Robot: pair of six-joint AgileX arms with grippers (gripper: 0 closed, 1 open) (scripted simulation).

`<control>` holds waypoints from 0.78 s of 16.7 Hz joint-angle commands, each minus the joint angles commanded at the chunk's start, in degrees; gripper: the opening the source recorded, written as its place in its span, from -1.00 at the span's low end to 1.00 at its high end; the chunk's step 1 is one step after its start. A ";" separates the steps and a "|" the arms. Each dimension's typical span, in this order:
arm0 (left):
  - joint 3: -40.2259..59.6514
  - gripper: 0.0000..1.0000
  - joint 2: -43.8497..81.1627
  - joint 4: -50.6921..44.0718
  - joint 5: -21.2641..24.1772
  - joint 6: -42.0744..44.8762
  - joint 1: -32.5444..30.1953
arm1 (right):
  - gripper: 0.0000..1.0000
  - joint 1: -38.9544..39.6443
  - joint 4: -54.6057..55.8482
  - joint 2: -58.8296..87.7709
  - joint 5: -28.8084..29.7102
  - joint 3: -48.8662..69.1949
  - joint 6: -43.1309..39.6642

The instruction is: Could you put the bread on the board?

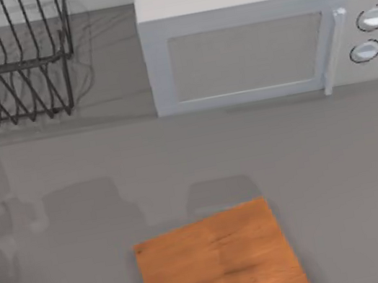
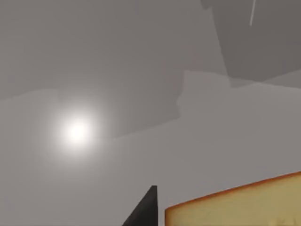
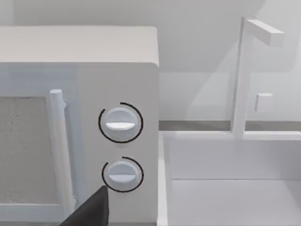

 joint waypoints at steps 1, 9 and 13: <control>0.45 -1.00 -0.43 -0.58 0.00 -0.08 -0.05 | 1.00 0.00 0.00 0.00 0.00 0.00 0.00; 1.00 -1.00 0.23 -0.37 -0.09 -3.49 -2.12 | 1.00 0.00 0.00 0.00 0.00 0.00 0.00; 2.88 -1.00 2.10 -0.26 -0.32 -16.17 -9.94 | 1.00 0.00 0.00 0.00 0.00 0.00 0.00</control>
